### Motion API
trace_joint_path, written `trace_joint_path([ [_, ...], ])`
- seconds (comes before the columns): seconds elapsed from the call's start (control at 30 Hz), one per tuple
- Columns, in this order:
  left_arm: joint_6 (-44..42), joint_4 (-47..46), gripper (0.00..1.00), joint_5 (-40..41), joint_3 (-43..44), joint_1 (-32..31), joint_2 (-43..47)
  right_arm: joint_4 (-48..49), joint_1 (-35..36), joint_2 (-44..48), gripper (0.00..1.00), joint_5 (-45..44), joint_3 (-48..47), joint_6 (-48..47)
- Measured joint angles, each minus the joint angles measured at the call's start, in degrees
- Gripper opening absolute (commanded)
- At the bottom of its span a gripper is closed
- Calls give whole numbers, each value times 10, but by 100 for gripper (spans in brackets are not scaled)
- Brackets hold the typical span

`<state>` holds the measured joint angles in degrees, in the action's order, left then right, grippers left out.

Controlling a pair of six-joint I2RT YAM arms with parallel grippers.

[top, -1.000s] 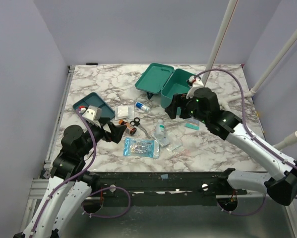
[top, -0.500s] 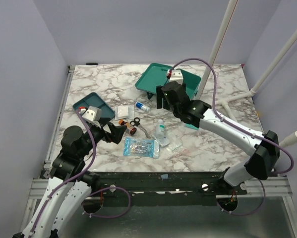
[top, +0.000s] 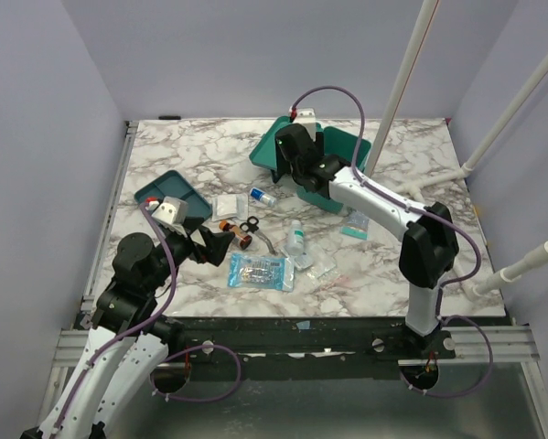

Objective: Organize the medicine kit

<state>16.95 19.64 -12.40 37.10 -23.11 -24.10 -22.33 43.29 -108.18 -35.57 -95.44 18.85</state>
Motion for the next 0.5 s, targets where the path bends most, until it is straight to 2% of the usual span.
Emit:
trace_joint_path([
  [0.27,0,2,99,3,0,-9,1,-15,-85,-83,69,63,-78,70],
  [0.5,0,3,99,6,0,-18,1,-28,-116,-154,66,114,-123,133],
])
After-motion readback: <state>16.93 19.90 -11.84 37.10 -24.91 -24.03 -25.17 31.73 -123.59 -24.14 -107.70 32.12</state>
